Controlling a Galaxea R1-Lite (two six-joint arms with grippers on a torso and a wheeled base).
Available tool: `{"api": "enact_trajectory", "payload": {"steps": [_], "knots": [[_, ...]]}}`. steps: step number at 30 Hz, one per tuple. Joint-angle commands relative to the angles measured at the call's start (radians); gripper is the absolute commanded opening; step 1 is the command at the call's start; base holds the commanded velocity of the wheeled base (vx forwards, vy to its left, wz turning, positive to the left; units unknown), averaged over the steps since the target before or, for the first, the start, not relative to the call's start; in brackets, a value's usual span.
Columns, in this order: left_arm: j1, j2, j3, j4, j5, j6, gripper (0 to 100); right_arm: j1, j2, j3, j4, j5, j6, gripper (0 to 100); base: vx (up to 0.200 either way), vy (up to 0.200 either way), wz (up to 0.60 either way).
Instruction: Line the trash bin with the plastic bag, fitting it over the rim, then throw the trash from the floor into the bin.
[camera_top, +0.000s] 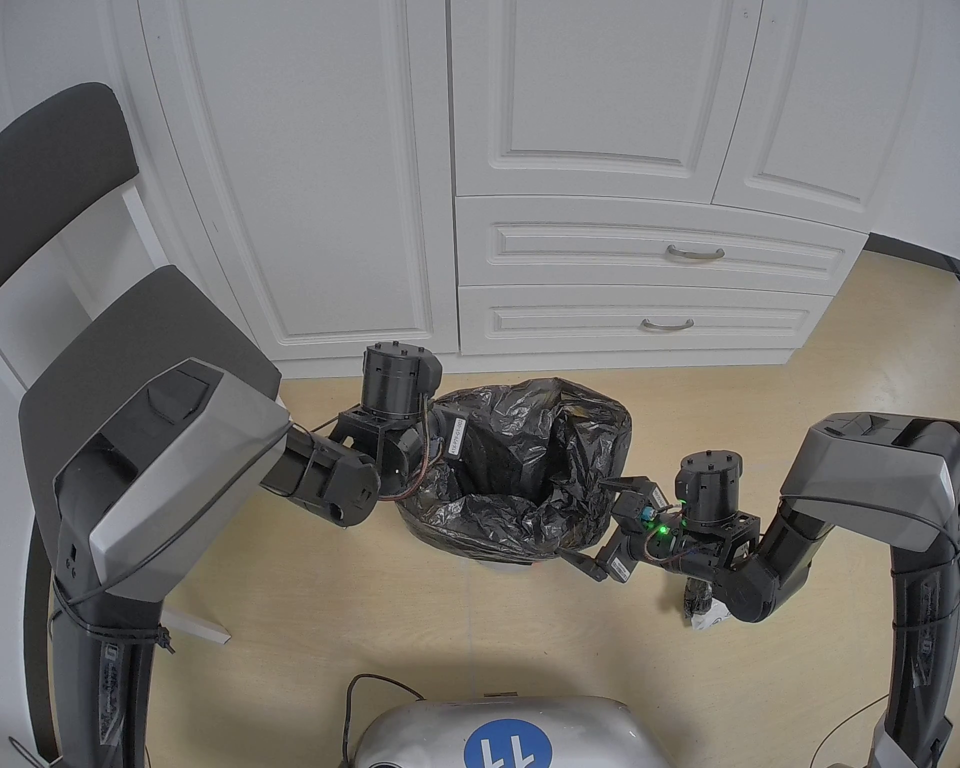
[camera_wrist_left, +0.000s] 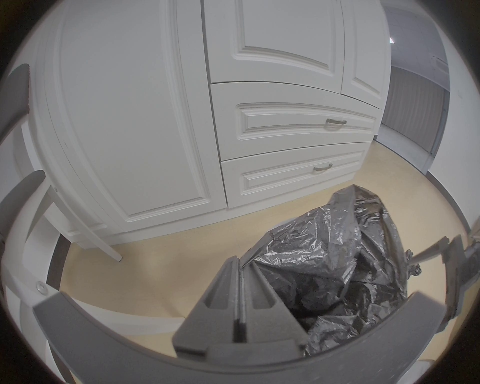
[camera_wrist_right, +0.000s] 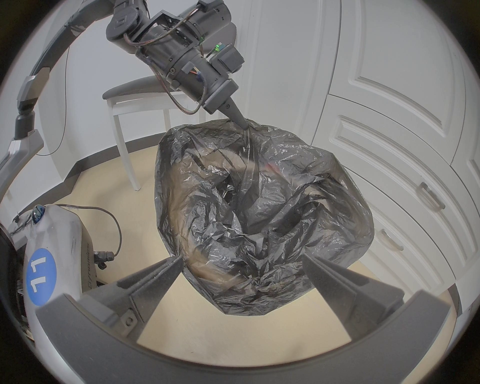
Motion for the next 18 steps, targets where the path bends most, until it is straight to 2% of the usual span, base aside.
{"api": "enact_trajectory", "payload": {"steps": [1,7,18], "knots": [[0.025,0.088,-0.081,0.001,0.002,-0.001,0,-0.005,0.009,0.000,0.022,0.001,-0.001,100,0.000,0.000,0.00],[0.061,0.131,-0.187,0.004,0.002,-0.001,0,-0.003,0.008,0.006,0.034,0.002,-0.004,100,0.000,0.000,0.00],[0.072,0.180,-0.216,0.008,0.002,0.003,0,0.000,0.012,0.003,0.036,0.002,-0.004,100,0.000,0.000,0.00]]}}
